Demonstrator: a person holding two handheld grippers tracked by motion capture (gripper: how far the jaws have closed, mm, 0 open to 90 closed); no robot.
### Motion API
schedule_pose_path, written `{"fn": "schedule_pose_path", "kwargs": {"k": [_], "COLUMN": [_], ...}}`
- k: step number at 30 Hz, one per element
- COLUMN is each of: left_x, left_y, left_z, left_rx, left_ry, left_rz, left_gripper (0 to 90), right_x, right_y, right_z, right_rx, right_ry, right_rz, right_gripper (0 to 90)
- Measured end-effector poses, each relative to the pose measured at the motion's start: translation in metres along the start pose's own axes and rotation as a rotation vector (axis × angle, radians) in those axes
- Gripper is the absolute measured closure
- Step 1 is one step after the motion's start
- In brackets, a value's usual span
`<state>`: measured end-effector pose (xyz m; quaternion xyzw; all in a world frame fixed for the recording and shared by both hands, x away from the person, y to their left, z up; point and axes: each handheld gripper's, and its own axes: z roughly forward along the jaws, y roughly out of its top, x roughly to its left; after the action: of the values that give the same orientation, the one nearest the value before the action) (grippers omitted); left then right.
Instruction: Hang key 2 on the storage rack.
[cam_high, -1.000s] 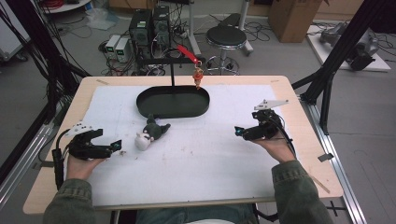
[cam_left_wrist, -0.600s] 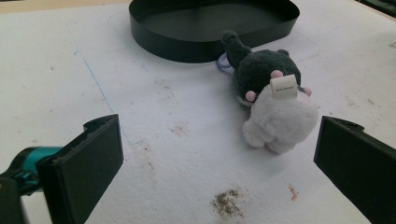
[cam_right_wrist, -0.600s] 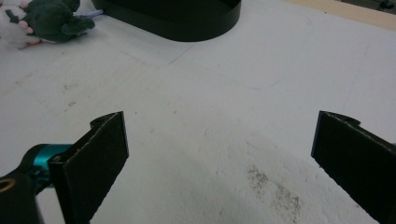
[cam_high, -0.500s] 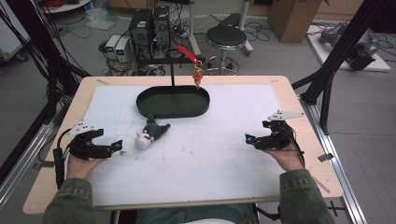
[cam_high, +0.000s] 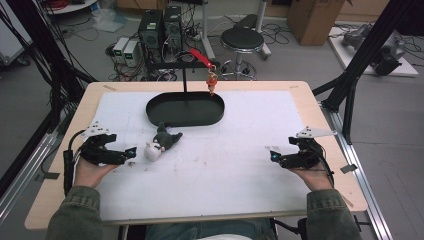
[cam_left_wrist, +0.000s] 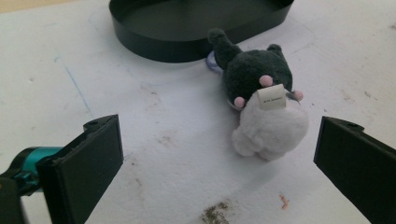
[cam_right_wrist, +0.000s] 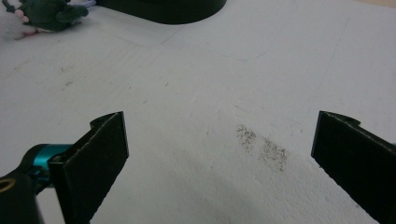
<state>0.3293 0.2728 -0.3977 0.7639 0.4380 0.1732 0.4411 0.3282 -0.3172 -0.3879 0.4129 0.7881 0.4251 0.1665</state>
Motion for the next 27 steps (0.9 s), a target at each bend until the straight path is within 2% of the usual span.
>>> {"fn": "schedule_pose_path", "kwargs": {"k": [6,11,16,20,27], "left_x": [-0.006,-0.003,-0.003,-0.005,-0.011], "left_y": [0.013,0.019,0.024,0.029,0.041], "left_z": [0.011,0.023,0.031,0.034,0.046], "left_rx": [0.050,0.094,0.120,0.135,0.188], "left_ry": [0.006,0.006,0.004,-0.007,-0.012], "left_rz": [0.025,0.011,0.014,0.004,0.025], "left_gripper": [1.8,1.8,1.8,1.8,1.8], "right_x": [-0.001,0.002,0.002,0.000,-0.002], "right_y": [-0.004,-0.009,-0.014,-0.017,-0.026], "right_z": [-0.002,0.000,0.000,-0.004,-0.007], "right_rx": [0.001,0.014,0.028,0.022,0.023], "right_ry": [-0.011,-0.011,-0.017,-0.021,-0.024], "right_rz": [0.004,-0.002,-0.013,-0.002,0.011], "right_gripper": [2.9,3.0,2.9,2.9,3.0]}}
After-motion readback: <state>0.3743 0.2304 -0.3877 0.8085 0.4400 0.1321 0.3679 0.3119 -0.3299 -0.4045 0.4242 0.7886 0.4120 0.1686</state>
